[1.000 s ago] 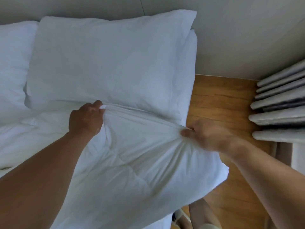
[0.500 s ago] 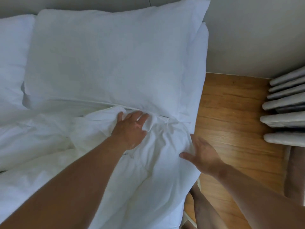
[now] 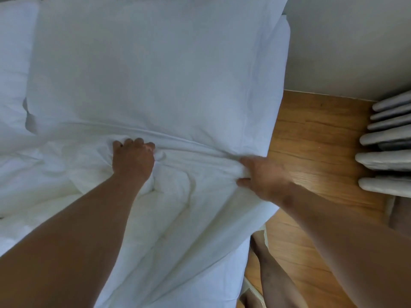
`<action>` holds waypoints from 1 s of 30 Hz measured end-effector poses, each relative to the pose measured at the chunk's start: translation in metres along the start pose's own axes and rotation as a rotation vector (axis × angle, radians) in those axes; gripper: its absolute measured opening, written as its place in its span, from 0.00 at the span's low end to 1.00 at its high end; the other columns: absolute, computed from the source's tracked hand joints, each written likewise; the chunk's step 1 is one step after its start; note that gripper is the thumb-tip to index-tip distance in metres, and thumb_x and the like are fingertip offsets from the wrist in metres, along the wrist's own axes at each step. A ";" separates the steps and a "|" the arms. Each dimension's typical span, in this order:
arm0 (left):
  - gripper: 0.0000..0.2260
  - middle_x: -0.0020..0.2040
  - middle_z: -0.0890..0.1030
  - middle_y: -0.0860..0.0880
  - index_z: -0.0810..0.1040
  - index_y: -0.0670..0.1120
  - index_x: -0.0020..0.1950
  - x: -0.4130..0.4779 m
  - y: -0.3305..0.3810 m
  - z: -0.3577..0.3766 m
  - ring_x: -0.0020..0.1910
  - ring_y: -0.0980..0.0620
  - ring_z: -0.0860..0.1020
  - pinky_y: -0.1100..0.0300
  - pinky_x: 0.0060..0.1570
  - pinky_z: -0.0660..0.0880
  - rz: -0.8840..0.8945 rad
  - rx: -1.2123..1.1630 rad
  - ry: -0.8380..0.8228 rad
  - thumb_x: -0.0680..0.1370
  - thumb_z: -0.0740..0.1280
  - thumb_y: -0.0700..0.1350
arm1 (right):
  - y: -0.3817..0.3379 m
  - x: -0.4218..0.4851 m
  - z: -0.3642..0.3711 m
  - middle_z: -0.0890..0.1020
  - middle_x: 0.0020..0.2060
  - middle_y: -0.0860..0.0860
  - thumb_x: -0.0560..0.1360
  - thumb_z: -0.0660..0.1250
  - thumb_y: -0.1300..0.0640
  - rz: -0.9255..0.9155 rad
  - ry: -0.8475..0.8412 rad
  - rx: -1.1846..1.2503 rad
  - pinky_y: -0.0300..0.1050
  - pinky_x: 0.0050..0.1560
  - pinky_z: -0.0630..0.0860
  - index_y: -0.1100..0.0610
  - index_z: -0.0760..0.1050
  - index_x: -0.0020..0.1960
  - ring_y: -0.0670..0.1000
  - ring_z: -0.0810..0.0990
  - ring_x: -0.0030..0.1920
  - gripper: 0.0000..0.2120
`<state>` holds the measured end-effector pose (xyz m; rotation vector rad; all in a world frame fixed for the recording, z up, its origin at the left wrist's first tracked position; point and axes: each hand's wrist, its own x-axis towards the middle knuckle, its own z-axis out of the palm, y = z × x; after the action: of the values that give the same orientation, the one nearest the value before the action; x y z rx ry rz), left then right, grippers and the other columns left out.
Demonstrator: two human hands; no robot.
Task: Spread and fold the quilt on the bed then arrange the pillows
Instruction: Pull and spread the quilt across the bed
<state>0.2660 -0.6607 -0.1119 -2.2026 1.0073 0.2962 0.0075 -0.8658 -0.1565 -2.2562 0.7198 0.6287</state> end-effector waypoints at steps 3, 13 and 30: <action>0.21 0.64 0.75 0.46 0.70 0.53 0.71 -0.011 0.017 0.011 0.61 0.43 0.74 0.47 0.62 0.67 0.099 -0.162 -0.016 0.78 0.64 0.54 | -0.002 0.007 0.013 0.74 0.67 0.47 0.76 0.68 0.42 0.086 0.013 0.000 0.54 0.58 0.76 0.42 0.64 0.73 0.56 0.77 0.63 0.27; 0.25 0.66 0.74 0.48 0.70 0.51 0.71 -0.209 0.014 0.049 0.63 0.46 0.74 0.49 0.62 0.73 -0.046 -0.565 0.103 0.75 0.58 0.56 | -0.061 -0.077 0.039 0.73 0.65 0.57 0.69 0.74 0.56 -0.258 0.342 -0.131 0.61 0.61 0.72 0.57 0.70 0.71 0.61 0.74 0.63 0.33; 0.32 0.71 0.62 0.47 0.52 0.53 0.79 -0.531 -0.073 0.303 0.64 0.46 0.68 0.54 0.55 0.73 -0.715 -0.666 -0.453 0.78 0.61 0.50 | -0.313 -0.225 0.279 0.63 0.74 0.43 0.79 0.62 0.52 -0.850 -0.398 -0.444 0.49 0.62 0.74 0.47 0.57 0.78 0.52 0.73 0.68 0.29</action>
<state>-0.0160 -0.1159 -0.0552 -2.7143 -0.1899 0.8247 -0.0201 -0.4004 -0.0603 -2.4106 -0.6163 0.7999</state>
